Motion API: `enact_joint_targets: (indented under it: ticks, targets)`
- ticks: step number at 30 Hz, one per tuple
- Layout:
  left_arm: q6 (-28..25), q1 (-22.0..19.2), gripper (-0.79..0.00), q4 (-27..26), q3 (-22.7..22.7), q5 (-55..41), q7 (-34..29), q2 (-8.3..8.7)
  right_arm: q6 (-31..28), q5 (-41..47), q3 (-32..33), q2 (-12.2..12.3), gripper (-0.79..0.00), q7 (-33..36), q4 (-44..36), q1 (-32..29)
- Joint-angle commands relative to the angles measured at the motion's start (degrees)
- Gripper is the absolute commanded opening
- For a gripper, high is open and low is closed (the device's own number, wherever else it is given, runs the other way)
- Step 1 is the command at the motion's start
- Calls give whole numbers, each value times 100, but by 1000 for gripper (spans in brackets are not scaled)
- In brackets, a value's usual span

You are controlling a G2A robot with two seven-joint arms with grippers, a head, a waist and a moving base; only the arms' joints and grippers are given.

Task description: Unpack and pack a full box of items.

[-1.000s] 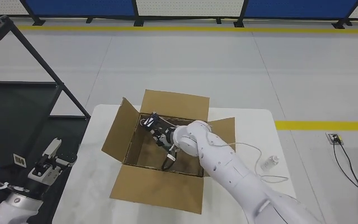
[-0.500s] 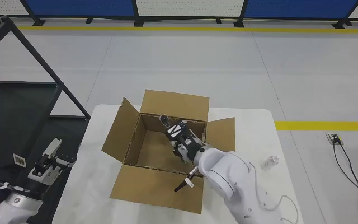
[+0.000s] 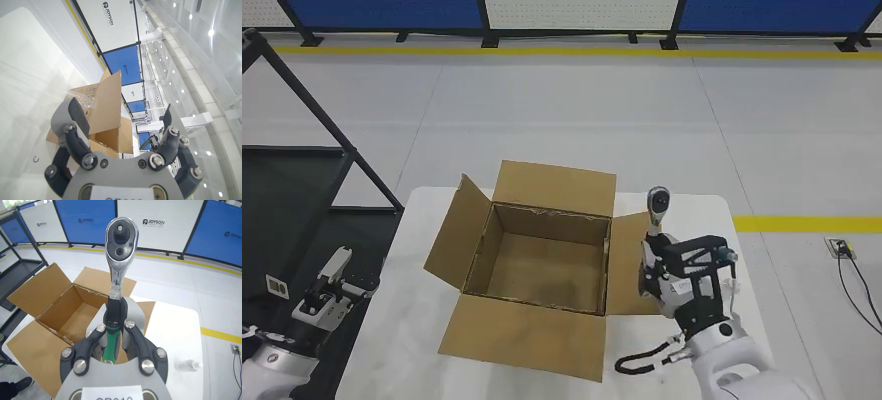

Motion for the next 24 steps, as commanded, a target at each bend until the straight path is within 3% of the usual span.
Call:
enact_joint_targets:
  ticks: [1,8,15,24]
  targets:
    - [0,0,0,0,0,0,0,0,114,38,176,8,-785,-292,18,-287]
    - [0,0,0,0,0,0,0,0,645,298,791,18,-785,-516,18,-1099]
    - [0,0,0,0,0,0,0,0,349,844,1457,67,-785,107,40,-1482]
    - [0,0,0,0,0,0,0,0,-473,1055,1576,161,-785,1511,1448,-556]
